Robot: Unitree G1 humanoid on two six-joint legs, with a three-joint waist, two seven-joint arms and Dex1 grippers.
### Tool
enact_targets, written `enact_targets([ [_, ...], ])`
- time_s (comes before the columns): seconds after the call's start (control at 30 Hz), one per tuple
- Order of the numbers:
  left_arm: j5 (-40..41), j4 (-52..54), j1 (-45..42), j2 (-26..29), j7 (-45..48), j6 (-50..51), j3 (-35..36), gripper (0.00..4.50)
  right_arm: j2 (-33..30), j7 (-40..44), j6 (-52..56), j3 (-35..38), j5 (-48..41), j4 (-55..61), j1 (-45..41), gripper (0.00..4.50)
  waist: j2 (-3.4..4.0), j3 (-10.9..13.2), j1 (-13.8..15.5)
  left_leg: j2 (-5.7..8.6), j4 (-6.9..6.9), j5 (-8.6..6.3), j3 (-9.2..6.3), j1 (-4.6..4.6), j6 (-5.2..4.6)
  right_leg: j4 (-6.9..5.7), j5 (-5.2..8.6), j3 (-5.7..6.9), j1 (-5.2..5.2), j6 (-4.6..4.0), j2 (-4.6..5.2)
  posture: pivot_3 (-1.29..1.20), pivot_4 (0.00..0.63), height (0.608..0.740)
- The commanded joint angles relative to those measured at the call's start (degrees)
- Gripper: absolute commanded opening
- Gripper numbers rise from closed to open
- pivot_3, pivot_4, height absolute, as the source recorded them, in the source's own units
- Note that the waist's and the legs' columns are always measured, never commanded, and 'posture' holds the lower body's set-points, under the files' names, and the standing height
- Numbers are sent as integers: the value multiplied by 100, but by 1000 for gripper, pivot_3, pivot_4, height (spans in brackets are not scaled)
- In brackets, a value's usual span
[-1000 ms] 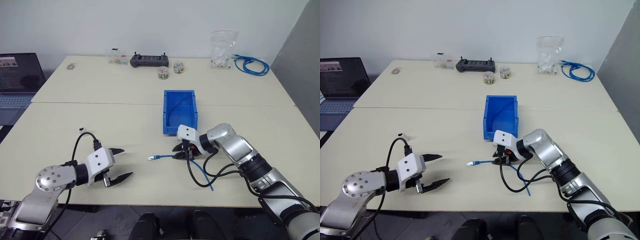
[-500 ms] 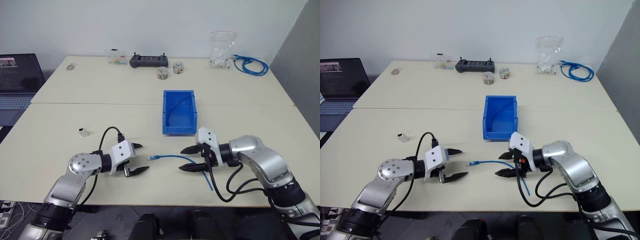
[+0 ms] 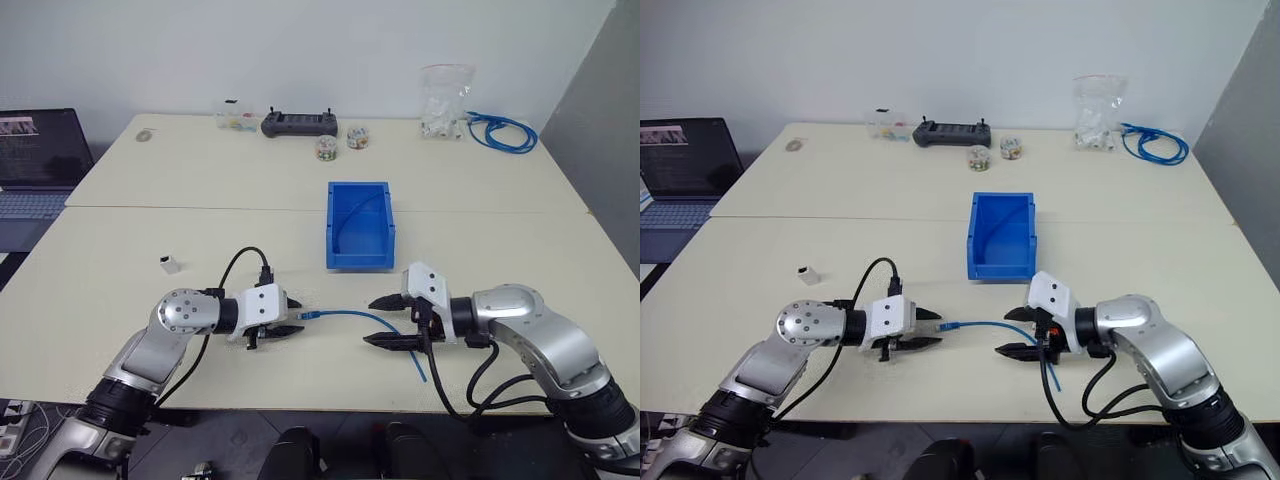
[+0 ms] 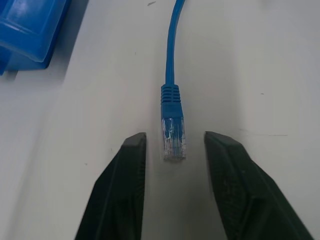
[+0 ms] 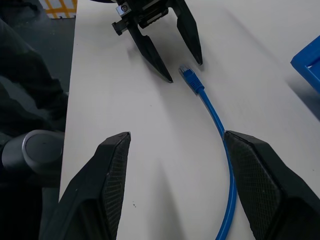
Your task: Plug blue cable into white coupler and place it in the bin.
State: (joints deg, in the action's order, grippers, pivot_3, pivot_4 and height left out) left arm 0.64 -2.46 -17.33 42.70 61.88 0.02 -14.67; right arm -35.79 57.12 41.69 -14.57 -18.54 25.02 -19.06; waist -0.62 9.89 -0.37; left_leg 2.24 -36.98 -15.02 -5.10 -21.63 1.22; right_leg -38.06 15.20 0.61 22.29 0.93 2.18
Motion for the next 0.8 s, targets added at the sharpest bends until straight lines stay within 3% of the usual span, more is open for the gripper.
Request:
enact_targets([
  [0.03,-495,-340,62,98,-30,92,-282,972,-62,-98,-276,77,-9,299,65,3134,3,-2,0,0,0,0,0,0,0,0,0,1,0,0,0,0,150,740],
  [0.17,-465,-264,80,118,105,167,-352,242,-91,-134,-404,122,-71,422,174,3134,9,-13,0,0,0,0,0,1,0,0,1,0,-1,1,0,0,150,740],
  [0.27,-285,-85,65,124,272,406,-321,240,-134,-61,-246,226,-337,593,274,3134,9,-16,-3,0,0,0,1,1,0,1,1,0,-2,2,0,0,150,740],
  [0.53,1219,1127,-730,-254,669,2838,114,240,-348,-146,679,931,-1608,1250,768,3134,-9,-4,-12,1,-3,0,-9,-16,-1,3,2,8,4,4,-4,0,150,740],
  [0.8,2976,1828,-1331,-582,430,5155,824,240,-327,-626,1179,1537,-2531,1550,1195,3134,-31,10,-75,0,-3,0,-22,-19,0,3,3,16,3,6,-4,0,150,740],
])
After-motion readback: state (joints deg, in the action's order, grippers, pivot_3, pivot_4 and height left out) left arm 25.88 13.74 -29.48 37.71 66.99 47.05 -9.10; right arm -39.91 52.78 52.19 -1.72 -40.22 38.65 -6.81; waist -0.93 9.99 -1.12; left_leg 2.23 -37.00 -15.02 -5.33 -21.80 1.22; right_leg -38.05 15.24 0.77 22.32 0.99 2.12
